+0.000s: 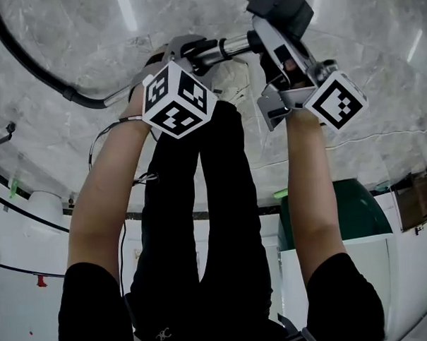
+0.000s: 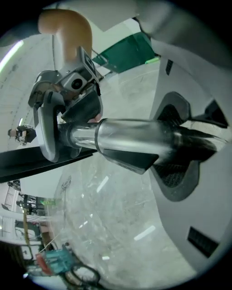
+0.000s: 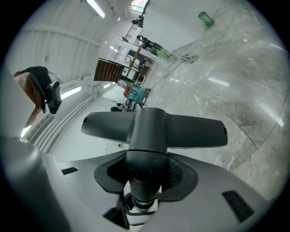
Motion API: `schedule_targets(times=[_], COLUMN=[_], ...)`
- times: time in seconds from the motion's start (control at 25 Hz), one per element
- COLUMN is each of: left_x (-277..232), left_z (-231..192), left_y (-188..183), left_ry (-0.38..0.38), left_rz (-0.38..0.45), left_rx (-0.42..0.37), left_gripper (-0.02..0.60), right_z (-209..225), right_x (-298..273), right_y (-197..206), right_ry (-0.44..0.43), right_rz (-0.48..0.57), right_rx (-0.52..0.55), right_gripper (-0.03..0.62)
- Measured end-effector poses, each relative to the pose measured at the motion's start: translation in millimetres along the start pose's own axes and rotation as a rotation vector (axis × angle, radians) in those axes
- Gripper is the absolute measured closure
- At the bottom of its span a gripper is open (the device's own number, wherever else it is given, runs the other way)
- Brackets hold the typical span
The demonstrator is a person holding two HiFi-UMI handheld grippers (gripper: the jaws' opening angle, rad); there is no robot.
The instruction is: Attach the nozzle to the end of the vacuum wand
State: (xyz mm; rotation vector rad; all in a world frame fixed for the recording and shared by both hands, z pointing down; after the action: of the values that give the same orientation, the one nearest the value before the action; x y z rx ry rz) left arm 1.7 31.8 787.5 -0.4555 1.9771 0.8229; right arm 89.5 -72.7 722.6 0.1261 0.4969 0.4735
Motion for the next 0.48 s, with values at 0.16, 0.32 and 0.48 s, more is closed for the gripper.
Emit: schedule_targets(times=[0.16,0.32,0.48], left_x=[-0.4,-0.8,-4.2], left_z=[-1.5,-4.7,-13.9], left_y=[24.5,42.1,48.1], left_ry=[-0.143,-0.155,-0.158], left_rz=[-0.04,-0.095,-0.12], left_rx=[0.031,0.094,0.111], left_gripper=[0.396,0.383,0.382], right_z=[29.3,50.4,59.5], right_x=[-9.2,-19.9,-33.2], right_y=[18.4,33.2,36.6], right_ry=[0.126,0.215,0.256], right_rz=[-0.052,-0.081,-0.097], right_rx=[-0.097,-0.179,-0.207], right_gripper=[0.421,0.421,0.421])
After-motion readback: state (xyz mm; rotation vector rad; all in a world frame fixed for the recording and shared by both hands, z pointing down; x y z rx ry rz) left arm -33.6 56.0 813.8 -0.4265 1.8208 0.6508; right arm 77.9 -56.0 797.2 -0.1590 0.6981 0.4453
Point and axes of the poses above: the fingertips, and each gripper's own axes: x backward along the fingers, z to its right, y out of its underside, the point moved 3 cm from there along x, backward along the fingers, and after that the axes turned 1 degree about x, right-handed, at the moved point
